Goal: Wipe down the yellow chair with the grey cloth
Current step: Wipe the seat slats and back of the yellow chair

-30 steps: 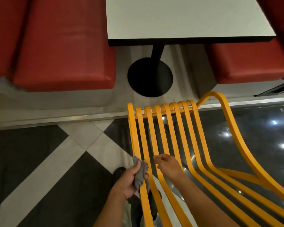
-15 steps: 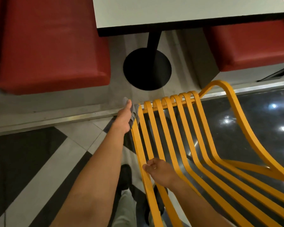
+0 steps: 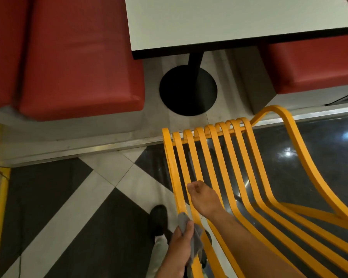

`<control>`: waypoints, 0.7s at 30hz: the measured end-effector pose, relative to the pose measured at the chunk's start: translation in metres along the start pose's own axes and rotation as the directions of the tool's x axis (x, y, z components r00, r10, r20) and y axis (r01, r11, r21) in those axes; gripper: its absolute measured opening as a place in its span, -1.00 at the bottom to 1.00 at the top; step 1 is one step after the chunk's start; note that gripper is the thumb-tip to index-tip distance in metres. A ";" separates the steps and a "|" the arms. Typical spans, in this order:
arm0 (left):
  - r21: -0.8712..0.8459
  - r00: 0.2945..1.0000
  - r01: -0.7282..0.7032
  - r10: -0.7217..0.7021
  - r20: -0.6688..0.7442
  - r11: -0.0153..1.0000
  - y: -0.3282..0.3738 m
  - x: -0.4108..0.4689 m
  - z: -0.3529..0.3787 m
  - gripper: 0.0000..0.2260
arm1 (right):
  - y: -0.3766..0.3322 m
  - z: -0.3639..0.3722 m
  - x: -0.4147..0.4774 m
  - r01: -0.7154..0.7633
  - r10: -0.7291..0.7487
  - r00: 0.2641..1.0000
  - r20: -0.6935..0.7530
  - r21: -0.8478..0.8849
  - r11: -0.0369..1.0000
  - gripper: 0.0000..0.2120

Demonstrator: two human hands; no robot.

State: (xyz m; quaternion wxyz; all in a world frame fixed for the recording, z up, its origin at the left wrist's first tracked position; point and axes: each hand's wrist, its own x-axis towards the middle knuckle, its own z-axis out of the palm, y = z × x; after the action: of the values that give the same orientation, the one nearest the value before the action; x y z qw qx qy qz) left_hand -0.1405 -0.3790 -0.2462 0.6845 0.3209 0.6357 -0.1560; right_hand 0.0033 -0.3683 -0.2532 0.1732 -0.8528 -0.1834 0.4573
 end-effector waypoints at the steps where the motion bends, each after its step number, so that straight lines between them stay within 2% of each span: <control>1: 0.010 1.000 -0.015 0.015 -0.017 1.000 0.009 0.004 0.001 -0.64 | 0.000 0.004 0.000 -0.004 0.004 1.000 0.000 0.001 1.000 -0.58; 4: 0.067 0.986 -0.147 0.152 -0.076 0.987 0.062 0.028 -0.005 -0.56 | 0.003 0.012 -0.003 -0.018 0.019 0.999 -0.033 0.035 0.999 -0.55; 7: 0.097 0.945 -0.289 0.300 -0.129 0.952 0.147 0.050 -0.017 -0.61 | 0.012 0.017 -0.006 -0.001 0.002 0.998 -0.057 0.009 1.000 -0.50; 9: 0.137 0.928 -0.314 0.335 -0.166 0.939 0.197 0.065 -0.024 -0.48 | 0.017 0.020 -0.005 0.010 -0.011 0.998 -0.058 -0.019 1.000 -0.42; 11: 0.136 0.939 -0.261 0.284 -0.191 0.956 0.241 0.086 -0.033 -0.40 | 0.014 0.020 -0.002 0.040 -0.042 0.998 -0.039 -0.041 0.998 -0.34; 12: 0.092 0.953 -0.219 0.233 -0.192 0.971 0.260 0.092 -0.036 -0.40 | 0.009 0.020 0.002 0.056 -0.057 0.998 -0.025 -0.044 0.997 -0.37; 15: -0.119 0.992 -0.109 0.100 -0.076 0.987 0.295 0.114 -0.052 -0.58 | -0.013 0.027 0.017 0.118 -0.118 0.993 -0.021 -0.018 0.993 -0.47; 18: -0.128 0.998 -0.046 0.039 -0.055 0.991 0.311 0.155 -0.071 -0.69 | -0.041 0.042 0.038 0.131 -0.133 0.987 -0.093 -0.031 0.991 -0.39; 21: -0.267 0.996 0.068 -0.082 -0.042 0.961 0.317 0.241 -0.090 -0.71 | -0.060 0.054 0.056 0.111 -0.115 0.982 -0.151 -0.035 0.993 -0.46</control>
State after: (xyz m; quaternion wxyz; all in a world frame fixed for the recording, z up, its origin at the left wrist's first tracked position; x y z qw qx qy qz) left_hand 0.0219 -0.0389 -0.4029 0.6978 0.2059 0.6806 -0.0866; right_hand -0.0223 -0.2824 -0.2939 0.2010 -0.8757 -0.2236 0.3777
